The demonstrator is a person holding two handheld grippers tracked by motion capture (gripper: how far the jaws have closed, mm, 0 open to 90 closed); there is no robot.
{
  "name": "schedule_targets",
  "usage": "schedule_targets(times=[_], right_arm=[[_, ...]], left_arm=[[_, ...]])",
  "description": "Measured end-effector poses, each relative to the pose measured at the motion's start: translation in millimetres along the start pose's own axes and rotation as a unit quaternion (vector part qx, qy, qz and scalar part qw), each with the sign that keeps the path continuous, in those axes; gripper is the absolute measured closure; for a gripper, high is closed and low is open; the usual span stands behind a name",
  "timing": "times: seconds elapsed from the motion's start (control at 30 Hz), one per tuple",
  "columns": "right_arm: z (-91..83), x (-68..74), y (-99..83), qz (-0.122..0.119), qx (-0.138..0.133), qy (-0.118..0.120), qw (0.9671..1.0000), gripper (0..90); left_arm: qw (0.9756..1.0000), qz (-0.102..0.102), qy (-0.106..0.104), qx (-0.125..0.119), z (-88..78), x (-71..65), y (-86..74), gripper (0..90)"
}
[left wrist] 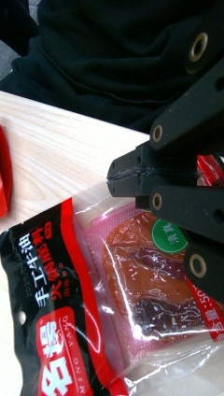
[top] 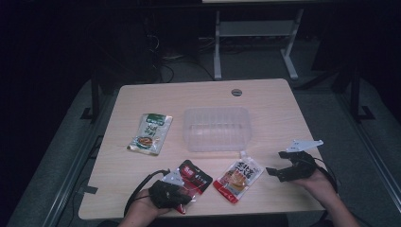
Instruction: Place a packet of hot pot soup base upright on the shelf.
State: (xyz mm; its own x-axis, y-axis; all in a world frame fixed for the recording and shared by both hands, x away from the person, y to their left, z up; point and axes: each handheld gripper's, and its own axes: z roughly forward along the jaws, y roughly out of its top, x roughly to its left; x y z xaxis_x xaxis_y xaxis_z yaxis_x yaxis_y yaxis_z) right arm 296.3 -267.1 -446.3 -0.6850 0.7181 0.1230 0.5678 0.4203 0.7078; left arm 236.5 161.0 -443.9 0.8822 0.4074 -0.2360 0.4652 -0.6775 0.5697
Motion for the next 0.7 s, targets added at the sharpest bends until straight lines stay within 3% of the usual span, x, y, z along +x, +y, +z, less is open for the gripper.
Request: schedule_targets(times=[0.23,0.7], right_arm=[[0.0,-0.9,-0.2,-0.001,0.001,-0.001,1.0,13.2],[-0.2,-1.3,-0.4,-0.001,0.002,0.0,1.0,13.1]], left_arm=[[0.9999,-0.005,0.016,0.002,-4.2,5.2,-2.0,89.7],[0.998,-0.037,0.052,-0.003,-21.8,24.9,-12.2,89.7]])
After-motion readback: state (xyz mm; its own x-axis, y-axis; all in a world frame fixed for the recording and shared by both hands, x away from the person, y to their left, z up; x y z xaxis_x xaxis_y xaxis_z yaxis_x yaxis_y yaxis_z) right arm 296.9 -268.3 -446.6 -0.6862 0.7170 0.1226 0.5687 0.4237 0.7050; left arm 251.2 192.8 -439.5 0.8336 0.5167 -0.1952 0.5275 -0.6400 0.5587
